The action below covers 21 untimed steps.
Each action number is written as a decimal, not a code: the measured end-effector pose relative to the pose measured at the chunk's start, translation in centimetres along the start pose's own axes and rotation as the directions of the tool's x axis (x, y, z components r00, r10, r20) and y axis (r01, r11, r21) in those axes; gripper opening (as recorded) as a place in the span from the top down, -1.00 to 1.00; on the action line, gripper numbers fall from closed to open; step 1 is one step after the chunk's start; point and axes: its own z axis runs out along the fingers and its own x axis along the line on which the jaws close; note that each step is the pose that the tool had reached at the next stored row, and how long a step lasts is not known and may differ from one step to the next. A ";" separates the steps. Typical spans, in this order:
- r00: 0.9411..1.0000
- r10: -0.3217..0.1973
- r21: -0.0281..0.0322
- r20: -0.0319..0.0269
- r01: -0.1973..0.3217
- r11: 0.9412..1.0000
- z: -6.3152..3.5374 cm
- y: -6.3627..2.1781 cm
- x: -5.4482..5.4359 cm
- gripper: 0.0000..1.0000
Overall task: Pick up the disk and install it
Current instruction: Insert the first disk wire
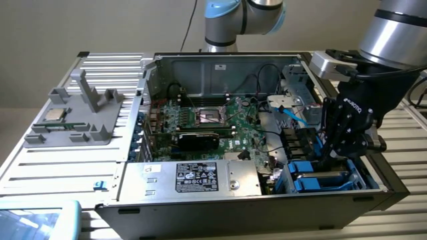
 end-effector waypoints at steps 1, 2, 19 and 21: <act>1.000 0.000 0.000 0.000 0.000 1.000 0.01 0.00 0.0 0.67; 1.000 0.001 0.000 0.000 -0.001 1.000 0.01 0.00 0.0 0.67; 1.000 0.003 0.000 0.001 -0.003 1.000 0.08 0.01 0.0 0.67; 1.000 0.003 0.000 0.001 -0.003 1.000 0.08 0.01 0.0 0.67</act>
